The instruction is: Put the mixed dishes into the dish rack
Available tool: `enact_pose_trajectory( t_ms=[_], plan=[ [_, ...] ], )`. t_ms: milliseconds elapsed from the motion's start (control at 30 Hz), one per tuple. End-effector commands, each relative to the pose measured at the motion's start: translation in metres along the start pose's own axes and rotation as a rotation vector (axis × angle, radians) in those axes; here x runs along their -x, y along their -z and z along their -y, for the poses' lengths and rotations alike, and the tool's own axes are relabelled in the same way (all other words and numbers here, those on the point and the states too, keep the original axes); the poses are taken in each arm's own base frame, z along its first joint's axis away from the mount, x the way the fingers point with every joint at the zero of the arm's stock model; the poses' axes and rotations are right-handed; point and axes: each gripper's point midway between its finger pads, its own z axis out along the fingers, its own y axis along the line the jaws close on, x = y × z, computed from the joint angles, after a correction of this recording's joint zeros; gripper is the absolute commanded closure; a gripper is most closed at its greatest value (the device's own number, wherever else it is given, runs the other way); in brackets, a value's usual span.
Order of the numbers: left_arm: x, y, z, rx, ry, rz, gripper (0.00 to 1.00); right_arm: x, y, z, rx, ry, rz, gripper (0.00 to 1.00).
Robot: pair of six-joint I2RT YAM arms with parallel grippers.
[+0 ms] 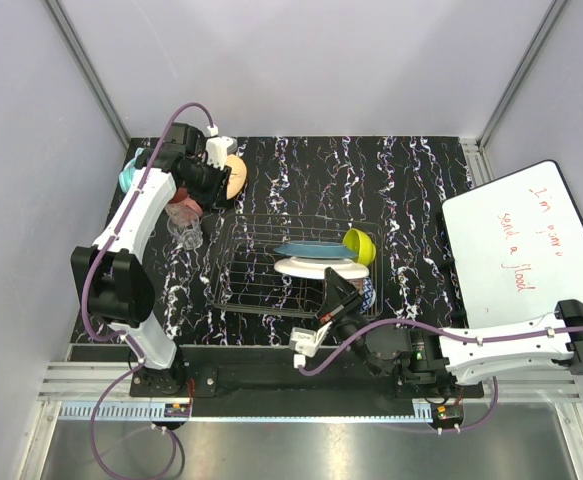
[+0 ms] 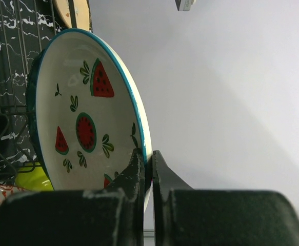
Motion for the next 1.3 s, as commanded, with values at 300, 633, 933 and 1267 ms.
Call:
enact_pose_trajectory(
  t_ms=[300, 633, 933, 1267],
  plan=[
    [-0.001, 0.000, -0.002, -0.022, -0.013, 0.023, 0.65, -0.032, 0.013, -0.027, -0.020, -0.061, -0.079, 1.00],
    [-0.001, -0.005, 0.000, -0.043, 0.002, 0.020, 0.66, -0.019, 0.007, -0.038, -0.001, -0.167, -0.029, 1.00],
    [0.000, -0.002, 0.003, -0.057, -0.009, 0.032, 0.66, -0.025, 0.005, -0.039, -0.028, -0.284, -0.101, 0.72],
    [0.007, -0.001, 0.004, -0.067, -0.006, 0.048, 0.66, -0.031, 0.015, 0.009, -0.077, -0.403, -0.113, 0.48]
  ],
)
